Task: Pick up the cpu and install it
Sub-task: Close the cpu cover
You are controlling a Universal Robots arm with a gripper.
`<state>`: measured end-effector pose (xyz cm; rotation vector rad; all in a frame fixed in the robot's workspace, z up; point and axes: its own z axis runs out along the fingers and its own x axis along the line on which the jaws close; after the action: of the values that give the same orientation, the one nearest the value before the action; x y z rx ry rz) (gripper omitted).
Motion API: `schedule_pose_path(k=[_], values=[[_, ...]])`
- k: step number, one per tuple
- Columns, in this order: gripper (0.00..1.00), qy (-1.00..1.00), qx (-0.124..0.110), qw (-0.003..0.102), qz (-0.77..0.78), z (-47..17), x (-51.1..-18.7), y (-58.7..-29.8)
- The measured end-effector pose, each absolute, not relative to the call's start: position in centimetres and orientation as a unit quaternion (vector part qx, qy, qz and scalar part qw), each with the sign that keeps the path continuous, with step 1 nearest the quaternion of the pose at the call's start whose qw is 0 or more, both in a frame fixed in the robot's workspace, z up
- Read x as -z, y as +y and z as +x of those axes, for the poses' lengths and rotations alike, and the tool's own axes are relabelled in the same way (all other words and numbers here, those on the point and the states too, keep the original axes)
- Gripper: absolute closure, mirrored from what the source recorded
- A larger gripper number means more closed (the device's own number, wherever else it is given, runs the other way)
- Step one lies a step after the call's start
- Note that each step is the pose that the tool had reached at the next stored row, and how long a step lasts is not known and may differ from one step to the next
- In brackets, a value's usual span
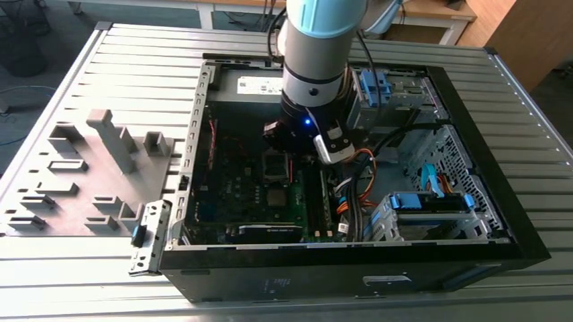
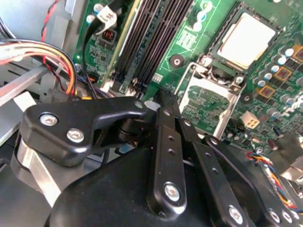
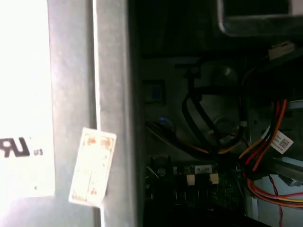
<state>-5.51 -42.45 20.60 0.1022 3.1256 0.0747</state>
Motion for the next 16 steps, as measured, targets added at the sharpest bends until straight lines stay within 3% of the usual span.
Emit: schedule_pose_path(k=[16], values=[[0.89, 0.999, -0.024, 0.007, 0.035, -5.82, -20.39, -42.39]])
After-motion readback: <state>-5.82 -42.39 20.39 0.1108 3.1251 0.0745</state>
